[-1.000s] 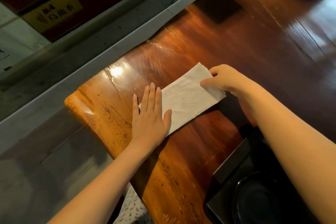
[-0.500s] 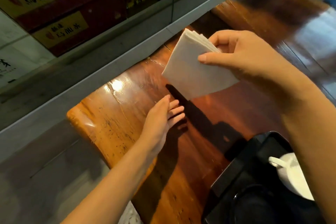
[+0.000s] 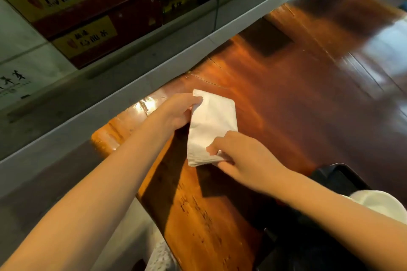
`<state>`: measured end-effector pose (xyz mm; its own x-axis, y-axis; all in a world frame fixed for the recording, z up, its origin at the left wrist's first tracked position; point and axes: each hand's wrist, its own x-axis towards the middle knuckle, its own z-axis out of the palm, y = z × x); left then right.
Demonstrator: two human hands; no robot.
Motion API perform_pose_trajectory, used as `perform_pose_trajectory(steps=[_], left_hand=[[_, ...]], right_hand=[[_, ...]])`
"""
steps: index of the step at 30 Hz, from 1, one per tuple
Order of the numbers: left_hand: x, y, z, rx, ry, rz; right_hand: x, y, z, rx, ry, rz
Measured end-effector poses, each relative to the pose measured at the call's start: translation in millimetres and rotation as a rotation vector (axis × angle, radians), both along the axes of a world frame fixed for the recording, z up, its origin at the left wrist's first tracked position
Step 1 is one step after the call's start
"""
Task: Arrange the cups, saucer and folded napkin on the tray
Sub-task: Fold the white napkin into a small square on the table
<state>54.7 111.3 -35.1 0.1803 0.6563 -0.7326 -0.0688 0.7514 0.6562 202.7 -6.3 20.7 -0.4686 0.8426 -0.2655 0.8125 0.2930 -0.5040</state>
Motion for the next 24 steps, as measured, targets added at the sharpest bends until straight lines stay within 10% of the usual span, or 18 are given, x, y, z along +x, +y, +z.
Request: perform_pose_trajectory(steps=[6, 13, 24], left_hand=[[-2, -7, -11, 0.254, 0.189, -0.102], [-5, -42, -39, 1.347, 0.886, -0.97], [-16, -55, -63, 1.286, 1.112, -1.351]], right_hand=[[-9, -16, -31, -0.049, -0.036, 0.029], [-10, -26, -55, 0.156, -0.113, 0.146], [-7, -30, -59, 0.294, -0.015, 0.128]])
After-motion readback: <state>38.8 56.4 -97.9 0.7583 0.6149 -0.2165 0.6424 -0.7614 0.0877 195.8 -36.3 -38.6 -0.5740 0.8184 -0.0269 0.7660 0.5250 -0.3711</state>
